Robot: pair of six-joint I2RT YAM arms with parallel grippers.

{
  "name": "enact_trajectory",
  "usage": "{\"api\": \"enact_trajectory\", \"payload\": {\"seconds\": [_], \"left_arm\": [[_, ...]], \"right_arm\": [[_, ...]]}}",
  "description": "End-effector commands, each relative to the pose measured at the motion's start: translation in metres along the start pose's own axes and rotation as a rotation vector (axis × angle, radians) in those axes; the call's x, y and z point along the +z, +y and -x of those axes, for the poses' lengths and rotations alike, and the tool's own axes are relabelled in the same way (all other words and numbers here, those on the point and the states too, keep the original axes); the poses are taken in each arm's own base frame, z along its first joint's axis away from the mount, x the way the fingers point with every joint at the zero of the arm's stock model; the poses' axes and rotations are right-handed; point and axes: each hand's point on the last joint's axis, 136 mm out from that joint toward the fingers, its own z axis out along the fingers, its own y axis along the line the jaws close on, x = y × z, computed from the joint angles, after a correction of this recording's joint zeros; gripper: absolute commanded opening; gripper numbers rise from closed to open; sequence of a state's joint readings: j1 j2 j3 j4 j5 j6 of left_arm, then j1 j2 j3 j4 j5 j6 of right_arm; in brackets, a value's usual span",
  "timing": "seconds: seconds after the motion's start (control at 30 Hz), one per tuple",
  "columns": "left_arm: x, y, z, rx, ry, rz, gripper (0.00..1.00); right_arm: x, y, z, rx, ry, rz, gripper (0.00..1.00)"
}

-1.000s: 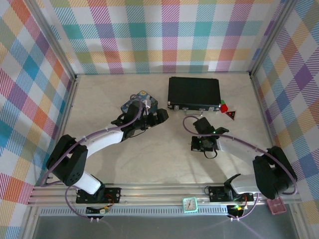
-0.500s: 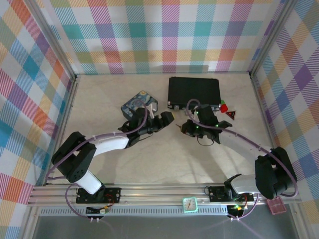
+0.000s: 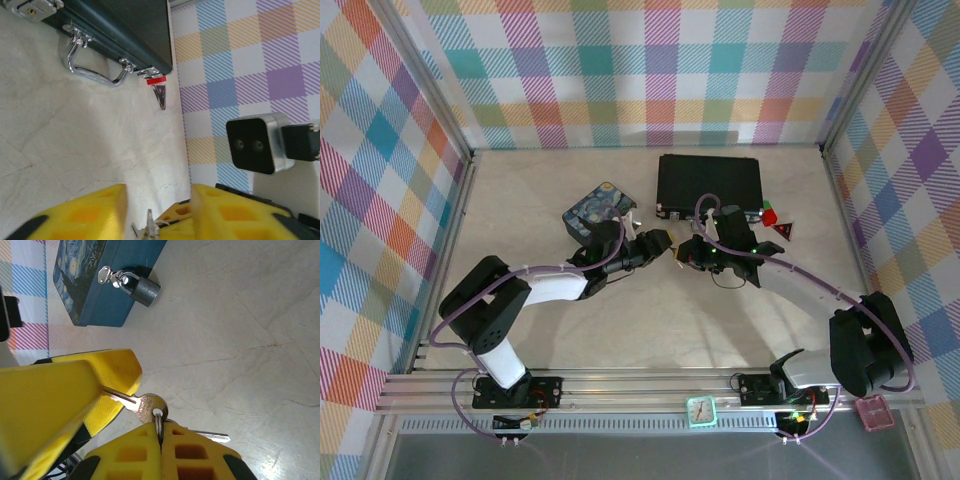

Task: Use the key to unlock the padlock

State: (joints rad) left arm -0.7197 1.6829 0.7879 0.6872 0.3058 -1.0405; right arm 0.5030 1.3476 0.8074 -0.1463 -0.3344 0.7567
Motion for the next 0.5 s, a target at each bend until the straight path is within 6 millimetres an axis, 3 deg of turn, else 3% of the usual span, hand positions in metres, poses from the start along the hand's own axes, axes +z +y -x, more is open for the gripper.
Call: {"api": "enact_trajectory", "payload": {"seconds": [0.0,0.07,0.1,0.13,0.2,0.27,0.4,0.47], "left_arm": [[0.004,-0.018,-0.002,0.016,0.016,-0.070,0.22],[0.003,-0.015,-0.002,0.018,0.011,-0.057,0.03],[0.002,-0.012,0.001,0.031,0.005,-0.042,0.00],[0.001,-0.011,0.006,0.052,0.000,-0.026,0.00],[-0.003,-0.009,0.019,0.101,-0.015,0.010,0.00],[-0.007,-0.015,0.032,0.150,-0.030,0.011,0.00],[-0.017,-0.029,0.043,0.237,-0.021,-0.018,0.00],[-0.021,-0.039,0.042,0.290,0.011,-0.043,0.00]], "right_arm": [[-0.004,0.013,0.007,0.004,-0.026,0.052,0.00],[-0.003,0.011,0.007,0.002,-0.024,0.047,0.00],[-0.004,0.012,0.007,-0.009,-0.018,0.045,0.00],[-0.004,0.013,0.008,-0.021,-0.014,0.044,0.02],[-0.011,0.012,0.010,-0.050,-0.027,0.013,0.23],[-0.027,0.010,0.020,-0.092,-0.077,-0.025,0.36],[-0.056,0.016,0.047,-0.151,-0.168,0.034,0.41],[-0.063,0.031,0.051,-0.220,-0.169,0.127,0.41]]}}
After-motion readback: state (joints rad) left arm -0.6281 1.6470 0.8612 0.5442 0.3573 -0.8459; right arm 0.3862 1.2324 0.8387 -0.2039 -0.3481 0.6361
